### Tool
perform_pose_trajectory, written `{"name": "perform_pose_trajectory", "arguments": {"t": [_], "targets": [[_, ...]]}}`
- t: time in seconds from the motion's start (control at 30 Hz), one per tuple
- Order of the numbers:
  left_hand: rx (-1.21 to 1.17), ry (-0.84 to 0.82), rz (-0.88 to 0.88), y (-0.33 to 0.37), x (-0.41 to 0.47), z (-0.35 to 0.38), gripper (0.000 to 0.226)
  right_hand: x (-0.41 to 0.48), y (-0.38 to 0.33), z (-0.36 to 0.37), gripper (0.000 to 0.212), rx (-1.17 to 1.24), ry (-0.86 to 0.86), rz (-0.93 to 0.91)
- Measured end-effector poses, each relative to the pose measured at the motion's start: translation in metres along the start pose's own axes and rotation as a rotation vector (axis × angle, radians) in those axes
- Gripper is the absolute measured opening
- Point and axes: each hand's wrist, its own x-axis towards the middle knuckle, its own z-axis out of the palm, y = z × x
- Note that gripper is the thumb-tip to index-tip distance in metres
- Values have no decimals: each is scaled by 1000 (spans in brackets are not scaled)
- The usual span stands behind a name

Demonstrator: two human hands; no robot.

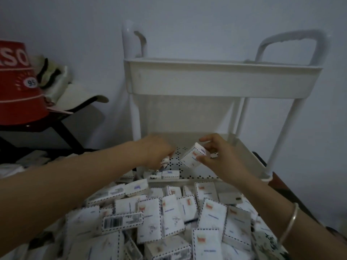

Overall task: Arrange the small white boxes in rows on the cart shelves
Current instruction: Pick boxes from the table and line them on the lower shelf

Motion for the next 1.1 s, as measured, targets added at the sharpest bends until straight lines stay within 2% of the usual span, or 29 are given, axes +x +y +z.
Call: {"name": "perform_pose_trajectory", "arguments": {"t": [0.17, 0.3, 0.37, 0.47, 0.5, 0.6, 0.67, 0.73, 0.8, 0.87, 0.93, 1.0, 1.1], "targets": [[-21, -150, -19, 0, 0, 3, 32, 6, 2, 11, 42, -128, -21, -51], [-75, -332, -24, 0, 6, -1, 39, 10, 2, 14, 25, -186, -61, -83], [-69, -369, -38, 1, 9, -2, 40, 13, 0, 15, 23, -205, -77, -90], [-62, -368, -38, 4, 8, 1, 42, 21, -2, 19, 24, -327, -91, -75], [-64, -358, -35, 4, 8, 2, 42, 24, -3, 21, 24, -289, -116, -34], [-64, -313, -32, 3, 7, 0, 45, 30, -13, 30, 18, 29, -188, 144], [-62, -304, -32, 3, 6, -2, 48, 37, -17, 36, 9, 34, -172, 159], [-64, -310, -45, 2, 8, -2, 47, 42, -18, 41, 21, -109, -123, 100], [-87, -304, -73, 0, 10, -4, 47, 47, -18, 45, 20, -329, -119, -28], [-113, -302, -88, -2, 12, -7, 46, 50, -15, 50, 53, -410, -225, -119], [-146, -295, -94, -3, 13, -10, 46, 51, -15, 54, 70, -381, -286, -109], [-161, -284, -99, -2, 12, -11, 44, 53, -13, 57, 66, -367, -306, -101], [-93, -251, -70, 1, 8, -6, 32, 54, -10, 59, 45, -310, -418, -42]]}}
